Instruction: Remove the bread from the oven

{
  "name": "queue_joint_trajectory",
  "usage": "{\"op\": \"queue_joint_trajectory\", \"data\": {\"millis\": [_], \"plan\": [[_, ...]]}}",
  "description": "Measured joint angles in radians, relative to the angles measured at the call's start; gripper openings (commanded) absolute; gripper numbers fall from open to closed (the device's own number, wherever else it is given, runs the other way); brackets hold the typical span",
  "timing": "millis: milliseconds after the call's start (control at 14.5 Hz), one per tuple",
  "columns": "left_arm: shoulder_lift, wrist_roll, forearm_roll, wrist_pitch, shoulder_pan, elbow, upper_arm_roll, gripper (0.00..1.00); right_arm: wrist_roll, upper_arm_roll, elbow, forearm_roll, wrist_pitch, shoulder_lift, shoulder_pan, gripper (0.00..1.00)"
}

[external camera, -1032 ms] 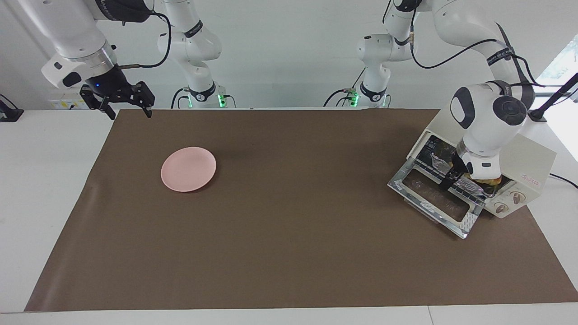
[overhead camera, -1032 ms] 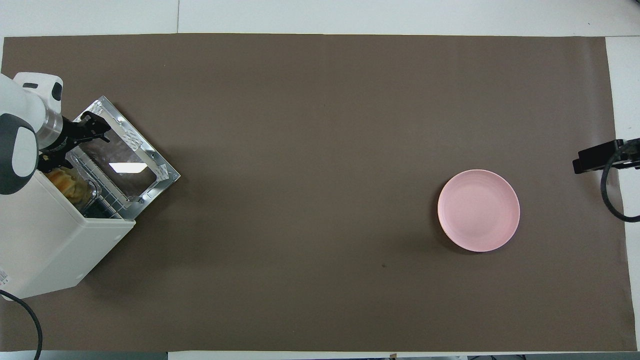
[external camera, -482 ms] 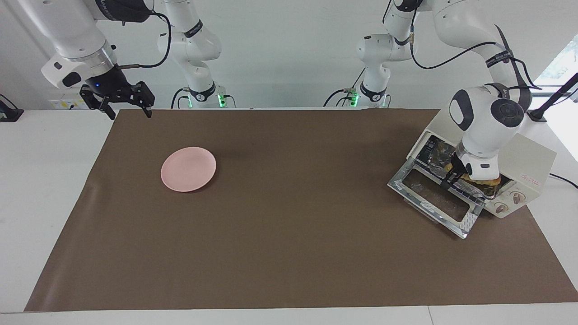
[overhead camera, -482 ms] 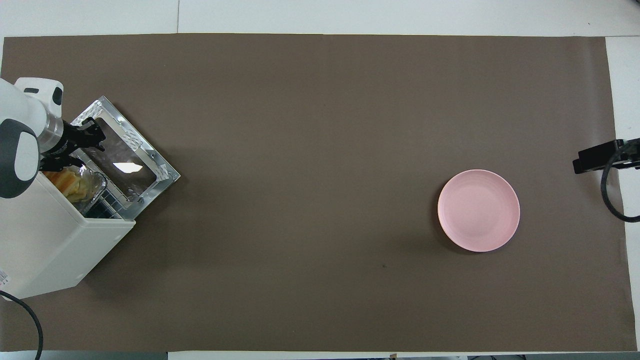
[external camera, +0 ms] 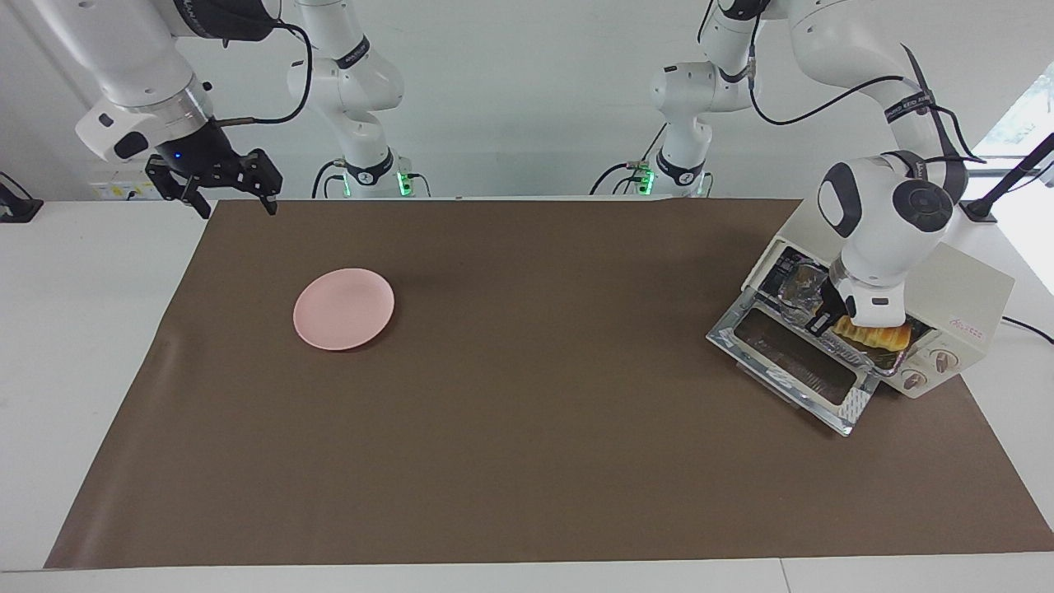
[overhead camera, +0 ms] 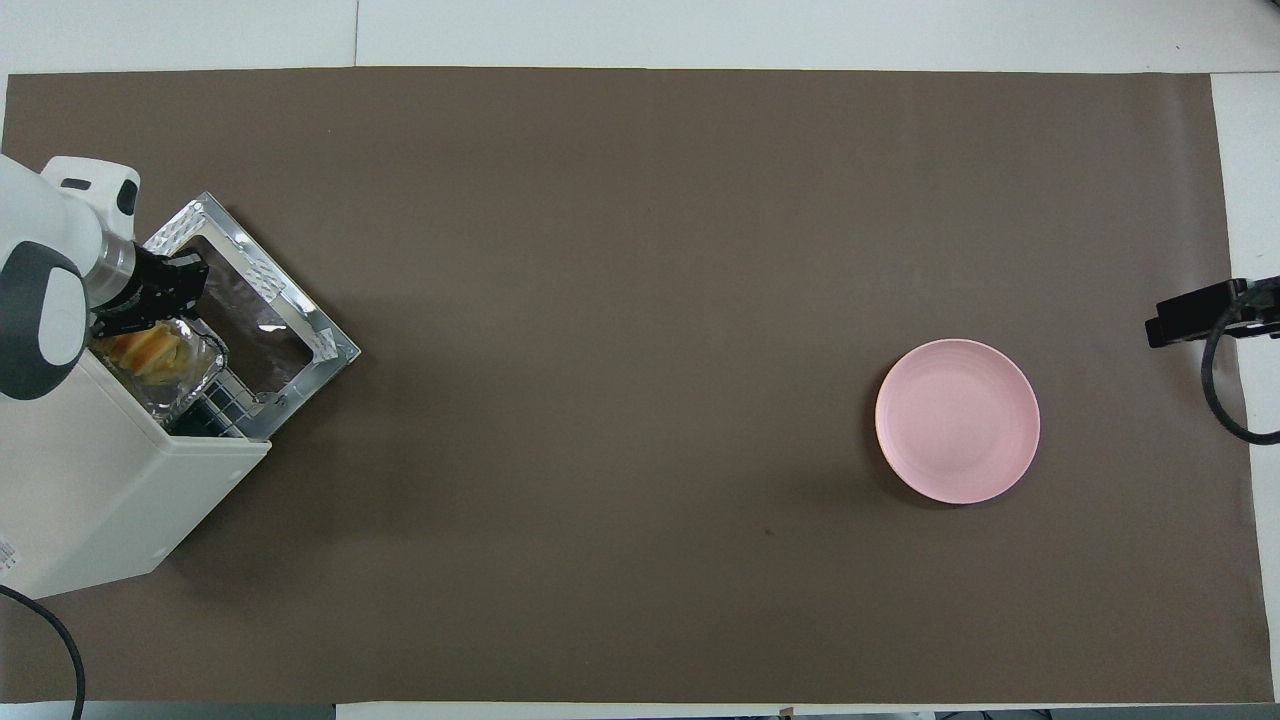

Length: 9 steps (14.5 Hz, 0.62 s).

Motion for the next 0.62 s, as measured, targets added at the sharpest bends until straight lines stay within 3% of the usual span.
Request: {"op": "queue_joint_trajectory", "data": {"millis": [413, 619], "plan": [[0.052, 0.005, 0.000, -0.056, -0.291, 0.203, -0.020, 0.00, 0.000, 0.000, 0.000, 0.000, -0.003, 0.000, 0.000, 1.00], [0.087, 0.072, -0.025, -0.051, -0.420, 0.225, -0.024, 0.00, 0.000, -0.002, 0.000, 0.000, -0.025, 0.000, -0.001, 1.00]]}}
